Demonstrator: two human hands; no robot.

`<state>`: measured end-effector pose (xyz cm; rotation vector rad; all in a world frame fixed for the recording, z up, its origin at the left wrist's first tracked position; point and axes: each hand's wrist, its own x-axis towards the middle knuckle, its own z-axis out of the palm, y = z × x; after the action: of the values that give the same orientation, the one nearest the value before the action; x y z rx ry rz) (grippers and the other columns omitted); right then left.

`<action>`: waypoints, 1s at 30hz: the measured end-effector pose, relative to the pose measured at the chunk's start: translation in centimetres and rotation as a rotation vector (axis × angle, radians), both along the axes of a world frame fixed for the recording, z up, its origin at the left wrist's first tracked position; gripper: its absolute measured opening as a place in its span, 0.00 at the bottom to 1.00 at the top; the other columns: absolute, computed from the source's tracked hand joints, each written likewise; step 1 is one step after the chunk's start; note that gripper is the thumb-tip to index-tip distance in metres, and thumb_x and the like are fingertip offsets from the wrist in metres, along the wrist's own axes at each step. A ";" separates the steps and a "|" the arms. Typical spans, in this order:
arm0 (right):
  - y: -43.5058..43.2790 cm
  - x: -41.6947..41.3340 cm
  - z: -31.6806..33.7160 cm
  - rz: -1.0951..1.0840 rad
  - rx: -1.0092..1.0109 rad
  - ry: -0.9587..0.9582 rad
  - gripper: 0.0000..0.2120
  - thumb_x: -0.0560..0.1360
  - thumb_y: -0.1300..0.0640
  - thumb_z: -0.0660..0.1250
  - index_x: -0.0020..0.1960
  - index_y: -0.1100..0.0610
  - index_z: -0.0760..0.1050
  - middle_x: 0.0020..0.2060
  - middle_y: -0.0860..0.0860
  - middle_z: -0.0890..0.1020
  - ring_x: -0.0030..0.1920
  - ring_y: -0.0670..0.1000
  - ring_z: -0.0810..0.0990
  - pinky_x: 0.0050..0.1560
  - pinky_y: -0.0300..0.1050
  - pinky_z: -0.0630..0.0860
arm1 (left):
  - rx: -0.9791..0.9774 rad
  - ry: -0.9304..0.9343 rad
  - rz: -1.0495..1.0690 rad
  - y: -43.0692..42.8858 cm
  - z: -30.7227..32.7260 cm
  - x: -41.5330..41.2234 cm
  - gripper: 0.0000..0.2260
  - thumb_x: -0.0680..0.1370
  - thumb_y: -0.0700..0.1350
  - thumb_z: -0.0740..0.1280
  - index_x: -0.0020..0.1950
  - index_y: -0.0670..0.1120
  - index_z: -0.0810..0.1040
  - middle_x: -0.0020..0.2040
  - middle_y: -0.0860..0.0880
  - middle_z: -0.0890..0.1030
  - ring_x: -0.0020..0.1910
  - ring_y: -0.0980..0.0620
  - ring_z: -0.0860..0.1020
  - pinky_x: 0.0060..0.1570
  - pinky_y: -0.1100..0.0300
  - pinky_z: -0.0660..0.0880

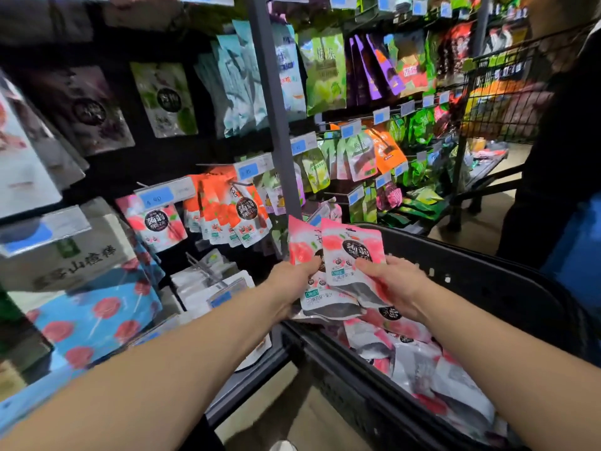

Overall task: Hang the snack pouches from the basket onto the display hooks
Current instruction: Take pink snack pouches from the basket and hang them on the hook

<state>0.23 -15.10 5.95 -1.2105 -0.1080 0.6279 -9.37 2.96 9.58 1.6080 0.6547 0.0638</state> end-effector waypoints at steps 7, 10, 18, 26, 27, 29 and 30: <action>2.7 -4.9 2.4 0.078 -0.008 -0.037 0.13 0.78 0.65 0.71 0.61 0.65 0.77 0.51 0.62 0.86 0.51 0.61 0.86 0.48 0.53 0.85 | -0.015 -0.057 0.089 1.9 0.7 -6.0 0.18 0.77 0.54 0.72 0.57 0.40 0.80 0.45 0.44 0.87 0.43 0.41 0.86 0.51 0.41 0.82; 4.6 -7.2 3.6 0.125 -0.037 -0.084 0.12 0.78 0.65 0.70 0.61 0.64 0.78 0.52 0.62 0.86 0.54 0.62 0.84 0.46 0.51 0.85 | 0.005 -0.081 0.116 3.5 1.3 -9.0 0.22 0.73 0.58 0.74 0.57 0.41 0.81 0.47 0.43 0.87 0.50 0.36 0.85 0.55 0.31 0.77; 9.2 -13.8 7.4 0.355 -0.293 -0.214 0.20 0.78 0.54 0.73 0.68 0.56 0.75 0.55 0.57 0.86 0.57 0.60 0.85 0.55 0.53 0.81 | 0.190 -0.107 0.193 8.1 5.5 -17.4 0.16 0.78 0.55 0.70 0.41 0.43 0.74 0.35 0.47 0.78 0.32 0.48 0.77 0.31 0.59 0.74; 14.2 -17.4 8.2 0.352 -0.365 -0.431 0.35 0.79 0.59 0.72 0.81 0.48 0.60 0.73 0.52 0.73 0.61 0.50 0.77 0.49 0.41 0.82 | 0.281 -0.093 0.256 12.9 5.0 -20.1 0.16 0.78 0.54 0.70 0.42 0.43 0.74 0.38 0.44 0.77 0.35 0.48 0.74 0.35 0.58 0.69; 14.9 -16.8 7.7 0.334 -0.358 -0.431 0.34 0.78 0.60 0.72 0.80 0.48 0.63 0.74 0.53 0.72 0.62 0.51 0.78 0.55 0.43 0.81 | 0.291 -0.090 0.250 13.4 4.4 -19.7 0.15 0.78 0.53 0.71 0.41 0.44 0.74 0.38 0.44 0.77 0.35 0.48 0.74 0.37 0.57 0.70; 16.5 -15.2 6.5 0.301 -0.346 -0.448 0.33 0.76 0.61 0.75 0.77 0.46 0.69 0.71 0.53 0.75 0.62 0.53 0.80 0.62 0.48 0.78 | 0.304 -0.098 0.269 14.4 3.4 -18.7 0.16 0.78 0.53 0.71 0.37 0.45 0.74 0.35 0.46 0.77 0.34 0.48 0.73 0.37 0.57 0.68; 17.3 -14.3 5.8 0.291 -0.335 -0.458 0.33 0.74 0.61 0.77 0.75 0.45 0.71 0.69 0.52 0.76 0.61 0.53 0.81 0.64 0.48 0.77 | 0.332 -0.103 0.280 14.8 2.8 -18.3 0.17 0.78 0.53 0.71 0.35 0.45 0.73 0.33 0.47 0.76 0.32 0.49 0.72 0.35 0.58 0.67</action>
<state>-14.09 2.22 11.75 -1.6675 -0.5908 0.6251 -27.63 17.76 12.37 1.8048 0.8160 0.4797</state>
